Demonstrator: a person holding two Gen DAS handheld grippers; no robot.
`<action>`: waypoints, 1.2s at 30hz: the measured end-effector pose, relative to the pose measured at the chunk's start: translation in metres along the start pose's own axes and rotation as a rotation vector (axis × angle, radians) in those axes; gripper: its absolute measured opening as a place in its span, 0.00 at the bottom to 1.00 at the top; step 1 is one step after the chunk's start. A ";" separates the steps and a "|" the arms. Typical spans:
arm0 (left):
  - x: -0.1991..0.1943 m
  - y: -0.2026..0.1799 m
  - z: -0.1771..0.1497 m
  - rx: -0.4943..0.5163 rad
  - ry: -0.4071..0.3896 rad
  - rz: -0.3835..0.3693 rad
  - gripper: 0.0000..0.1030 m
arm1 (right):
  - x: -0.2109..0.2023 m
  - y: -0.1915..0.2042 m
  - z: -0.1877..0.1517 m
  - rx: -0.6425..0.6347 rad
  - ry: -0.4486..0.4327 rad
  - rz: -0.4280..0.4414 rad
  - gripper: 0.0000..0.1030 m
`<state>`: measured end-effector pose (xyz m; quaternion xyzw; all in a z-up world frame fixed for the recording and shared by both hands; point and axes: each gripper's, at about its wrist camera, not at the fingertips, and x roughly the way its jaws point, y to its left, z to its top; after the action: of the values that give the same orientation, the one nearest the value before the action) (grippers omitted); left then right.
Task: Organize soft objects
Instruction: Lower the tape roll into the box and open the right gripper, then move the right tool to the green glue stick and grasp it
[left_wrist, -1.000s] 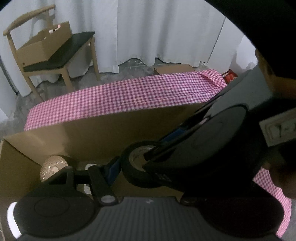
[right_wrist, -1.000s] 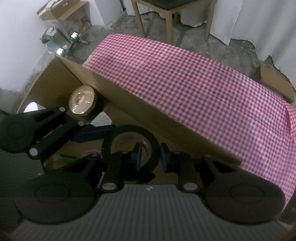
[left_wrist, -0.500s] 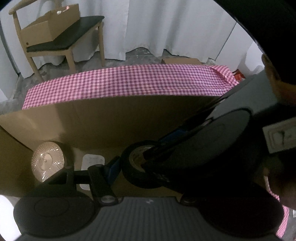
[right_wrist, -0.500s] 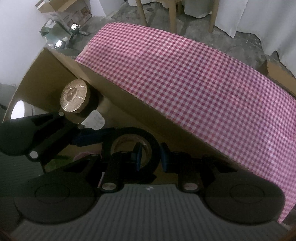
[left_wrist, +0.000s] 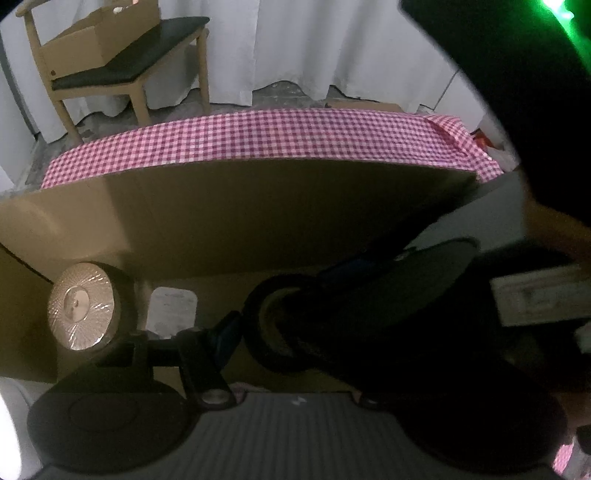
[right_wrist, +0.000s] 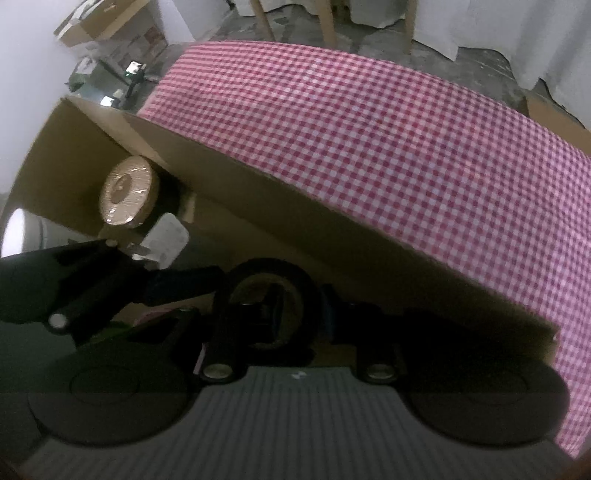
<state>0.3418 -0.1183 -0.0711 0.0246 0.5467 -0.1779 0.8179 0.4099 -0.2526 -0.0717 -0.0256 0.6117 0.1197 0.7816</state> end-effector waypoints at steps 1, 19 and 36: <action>-0.001 -0.002 -0.001 0.006 -0.005 -0.001 0.65 | 0.000 0.000 -0.001 0.000 -0.009 -0.003 0.23; -0.086 -0.022 -0.019 0.069 -0.142 -0.033 0.87 | -0.098 0.013 -0.036 0.064 -0.260 0.046 0.80; -0.197 -0.001 -0.189 0.053 -0.187 -0.063 0.99 | -0.210 0.067 -0.259 0.243 -0.558 0.173 0.98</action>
<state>0.1074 -0.0231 0.0310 0.0124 0.4634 -0.2193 0.8585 0.1028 -0.2683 0.0723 0.1540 0.3835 0.1144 0.9034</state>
